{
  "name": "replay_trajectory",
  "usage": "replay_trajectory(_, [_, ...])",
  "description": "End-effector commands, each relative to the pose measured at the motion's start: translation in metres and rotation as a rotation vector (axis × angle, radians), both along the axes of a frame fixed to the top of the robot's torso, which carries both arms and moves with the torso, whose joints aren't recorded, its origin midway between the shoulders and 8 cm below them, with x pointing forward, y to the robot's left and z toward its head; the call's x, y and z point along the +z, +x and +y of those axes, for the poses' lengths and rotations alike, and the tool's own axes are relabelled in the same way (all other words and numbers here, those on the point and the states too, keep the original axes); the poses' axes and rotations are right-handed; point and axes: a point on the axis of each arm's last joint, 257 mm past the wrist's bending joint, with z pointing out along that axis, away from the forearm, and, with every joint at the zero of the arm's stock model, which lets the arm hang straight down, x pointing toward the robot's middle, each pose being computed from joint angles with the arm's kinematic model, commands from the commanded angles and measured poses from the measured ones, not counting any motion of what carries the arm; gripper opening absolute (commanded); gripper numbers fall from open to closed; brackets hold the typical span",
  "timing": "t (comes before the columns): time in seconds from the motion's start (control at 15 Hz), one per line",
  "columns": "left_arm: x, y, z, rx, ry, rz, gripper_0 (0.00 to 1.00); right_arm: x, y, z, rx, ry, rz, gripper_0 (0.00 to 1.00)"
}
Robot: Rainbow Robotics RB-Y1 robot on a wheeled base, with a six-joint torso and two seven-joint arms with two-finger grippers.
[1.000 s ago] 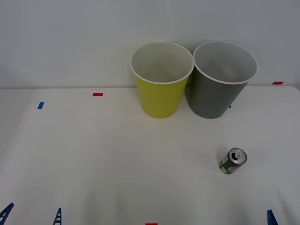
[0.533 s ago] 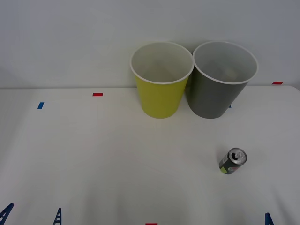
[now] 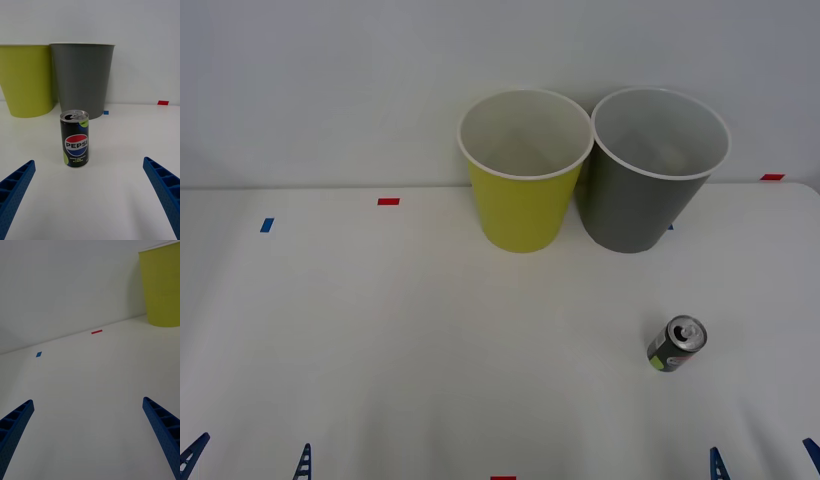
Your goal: Put cans in the gray bin and PET bottles in the light green bin.
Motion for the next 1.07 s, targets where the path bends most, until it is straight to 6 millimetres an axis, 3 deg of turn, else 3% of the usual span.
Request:
replay_trajectory(0.07, [0.0, 0.0, 0.0, 0.0, 0.0, 0.0, 1.0, -0.011, 0.02, 0.006, 0.008, 0.01, -0.02, 1.0])
replay_trajectory(0.6, [0.0, 0.0, 0.0, 0.0, 0.0, 0.0, 1.0, -0.019, 0.084, 0.016, 0.041, -0.012, -0.051, 1.0])
replay_trajectory(1.07, [0.0, 0.0, 0.0, 0.0, 0.0, 0.0, 1.0, -0.019, 0.116, 0.022, 0.041, -0.015, -0.035, 1.0])
